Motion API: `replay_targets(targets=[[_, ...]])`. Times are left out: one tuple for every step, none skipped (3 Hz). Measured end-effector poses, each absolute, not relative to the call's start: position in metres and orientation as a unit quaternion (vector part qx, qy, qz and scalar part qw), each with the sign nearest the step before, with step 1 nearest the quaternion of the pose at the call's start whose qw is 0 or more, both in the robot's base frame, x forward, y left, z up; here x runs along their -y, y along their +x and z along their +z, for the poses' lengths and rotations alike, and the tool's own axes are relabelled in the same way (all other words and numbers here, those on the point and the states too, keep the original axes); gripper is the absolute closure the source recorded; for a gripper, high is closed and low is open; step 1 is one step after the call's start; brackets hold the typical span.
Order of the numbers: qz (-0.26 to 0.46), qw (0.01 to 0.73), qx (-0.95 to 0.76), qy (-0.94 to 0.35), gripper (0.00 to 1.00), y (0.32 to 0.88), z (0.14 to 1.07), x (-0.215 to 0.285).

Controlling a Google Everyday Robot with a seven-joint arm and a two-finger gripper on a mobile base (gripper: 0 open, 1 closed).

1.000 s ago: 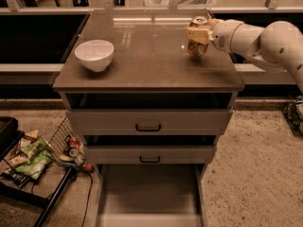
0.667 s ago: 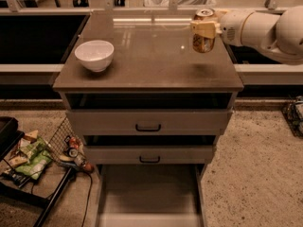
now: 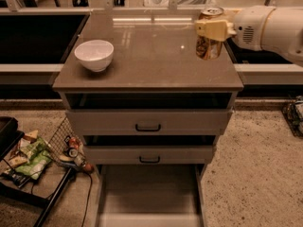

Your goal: Place orange can into bottom drawer

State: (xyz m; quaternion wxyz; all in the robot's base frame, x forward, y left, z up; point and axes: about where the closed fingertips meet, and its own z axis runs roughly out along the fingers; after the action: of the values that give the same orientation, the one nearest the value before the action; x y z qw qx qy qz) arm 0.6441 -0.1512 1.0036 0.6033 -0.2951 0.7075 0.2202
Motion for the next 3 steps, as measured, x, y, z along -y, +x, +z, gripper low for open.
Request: replay_targets(targets=[[0.270, 0.607, -0.695, -0.276, 1.00, 0.605, 0.988, 0.154], [0.308, 0.617, -0.655, -0.309, 1.00, 0.571, 0.952, 0.156], [0.328, 0.628, -0.612, -0.352, 1.00, 0.548, 0.899, 0.154]])
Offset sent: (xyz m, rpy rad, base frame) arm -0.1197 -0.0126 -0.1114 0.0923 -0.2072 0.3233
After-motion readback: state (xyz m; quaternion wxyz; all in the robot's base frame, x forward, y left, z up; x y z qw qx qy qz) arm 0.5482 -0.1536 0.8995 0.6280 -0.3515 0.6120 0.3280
